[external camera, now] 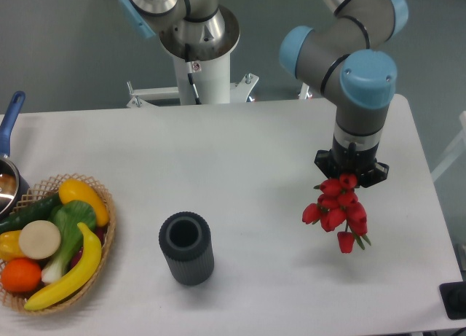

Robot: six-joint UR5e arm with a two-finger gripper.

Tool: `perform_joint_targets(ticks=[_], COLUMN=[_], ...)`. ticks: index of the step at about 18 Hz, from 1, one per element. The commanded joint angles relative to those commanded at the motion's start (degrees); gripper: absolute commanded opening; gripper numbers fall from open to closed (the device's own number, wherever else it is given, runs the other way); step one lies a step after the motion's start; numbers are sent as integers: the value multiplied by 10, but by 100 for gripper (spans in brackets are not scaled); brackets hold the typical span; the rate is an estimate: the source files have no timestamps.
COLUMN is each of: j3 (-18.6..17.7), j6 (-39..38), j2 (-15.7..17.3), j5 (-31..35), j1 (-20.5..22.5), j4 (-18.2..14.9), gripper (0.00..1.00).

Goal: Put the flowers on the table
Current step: 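Lower the gripper holding the red tulips toward the table surface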

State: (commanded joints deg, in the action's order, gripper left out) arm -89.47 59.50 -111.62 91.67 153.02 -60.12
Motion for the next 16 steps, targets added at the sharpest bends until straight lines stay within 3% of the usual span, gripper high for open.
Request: perform_joint_targets(ticks=[11, 13, 16], j3=[-23, -23, -25], j6=[-4, -5, -7], j2=[-6, -17, -25], j5=[-1, 0, 1], j1=[-18, -25, -30], j4=[1, 1, 0], gripper=[18, 25, 47])
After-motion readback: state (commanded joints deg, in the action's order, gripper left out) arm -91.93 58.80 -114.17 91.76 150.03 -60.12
